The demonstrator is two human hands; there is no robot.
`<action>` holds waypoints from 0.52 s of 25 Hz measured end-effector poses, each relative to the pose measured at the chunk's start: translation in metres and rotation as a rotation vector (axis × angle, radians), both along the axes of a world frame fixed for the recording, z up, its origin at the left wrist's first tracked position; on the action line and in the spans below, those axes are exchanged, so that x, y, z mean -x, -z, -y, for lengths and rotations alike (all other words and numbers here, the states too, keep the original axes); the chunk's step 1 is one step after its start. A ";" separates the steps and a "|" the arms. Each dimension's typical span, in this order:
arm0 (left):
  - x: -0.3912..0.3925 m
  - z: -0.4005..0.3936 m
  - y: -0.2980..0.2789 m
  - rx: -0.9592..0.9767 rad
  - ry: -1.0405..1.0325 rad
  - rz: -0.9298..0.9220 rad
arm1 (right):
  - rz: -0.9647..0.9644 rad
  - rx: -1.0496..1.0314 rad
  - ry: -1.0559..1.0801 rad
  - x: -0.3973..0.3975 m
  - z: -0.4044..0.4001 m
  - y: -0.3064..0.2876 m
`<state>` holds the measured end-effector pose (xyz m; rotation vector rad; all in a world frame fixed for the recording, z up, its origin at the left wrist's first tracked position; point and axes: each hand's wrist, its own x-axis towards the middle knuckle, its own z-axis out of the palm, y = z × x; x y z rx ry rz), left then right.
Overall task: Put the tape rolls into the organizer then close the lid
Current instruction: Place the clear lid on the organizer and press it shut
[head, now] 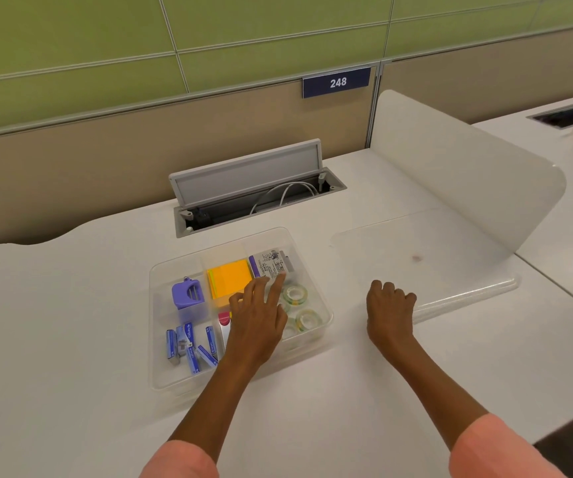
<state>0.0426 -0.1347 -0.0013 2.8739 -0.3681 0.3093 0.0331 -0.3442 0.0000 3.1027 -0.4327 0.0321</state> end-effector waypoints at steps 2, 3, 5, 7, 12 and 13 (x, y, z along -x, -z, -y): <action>0.000 0.002 -0.003 -0.034 0.016 0.051 | 0.090 0.083 -0.034 -0.001 -0.006 -0.009; 0.000 0.003 -0.006 -0.019 0.015 0.074 | 0.139 0.107 -0.056 -0.002 -0.008 -0.015; -0.003 0.005 -0.014 0.059 0.027 0.114 | 0.245 0.120 -0.116 -0.007 -0.009 -0.034; -0.008 0.006 -0.025 0.145 0.058 0.169 | 0.406 0.141 -0.150 -0.014 -0.011 -0.061; -0.027 0.009 -0.066 0.328 0.092 0.191 | 0.875 0.172 -0.332 -0.022 -0.025 -0.105; -0.029 0.011 -0.073 0.335 0.117 0.198 | 0.949 0.177 -0.382 -0.022 -0.030 -0.109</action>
